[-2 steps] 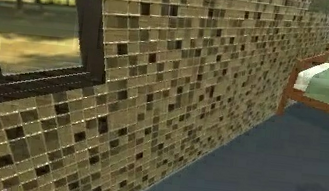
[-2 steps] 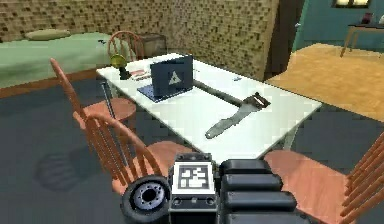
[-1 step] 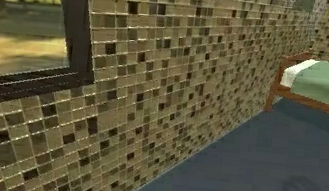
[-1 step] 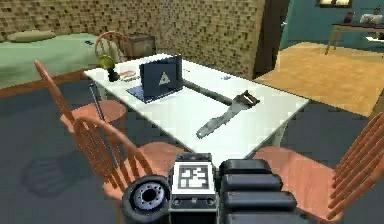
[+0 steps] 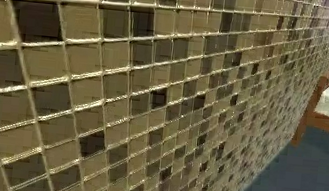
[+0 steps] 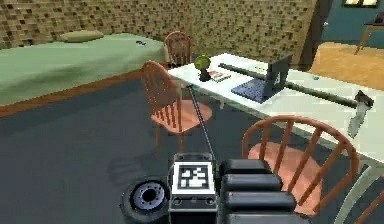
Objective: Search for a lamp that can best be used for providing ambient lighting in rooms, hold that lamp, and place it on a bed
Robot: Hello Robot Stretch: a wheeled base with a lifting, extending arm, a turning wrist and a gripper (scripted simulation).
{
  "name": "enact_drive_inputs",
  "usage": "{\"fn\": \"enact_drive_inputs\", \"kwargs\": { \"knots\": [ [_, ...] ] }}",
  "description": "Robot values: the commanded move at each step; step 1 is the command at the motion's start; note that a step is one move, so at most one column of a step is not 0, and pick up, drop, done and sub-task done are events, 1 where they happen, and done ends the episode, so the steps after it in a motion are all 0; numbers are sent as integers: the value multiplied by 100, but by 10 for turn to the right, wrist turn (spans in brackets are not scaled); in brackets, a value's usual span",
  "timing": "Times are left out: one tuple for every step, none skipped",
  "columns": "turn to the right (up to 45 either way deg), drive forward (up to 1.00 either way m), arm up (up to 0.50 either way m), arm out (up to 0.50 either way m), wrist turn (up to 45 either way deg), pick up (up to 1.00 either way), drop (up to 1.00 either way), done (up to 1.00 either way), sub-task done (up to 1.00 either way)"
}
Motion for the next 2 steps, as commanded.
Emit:
{"fn": "enact_drive_inputs", "kwargs": {
  "knots": [
    [450, 0, 0, 0, 0, 0, 0, 0, 0],
    [150, 0, 0, 0, 0, 0, 0, 0, 0]
  ]
}}
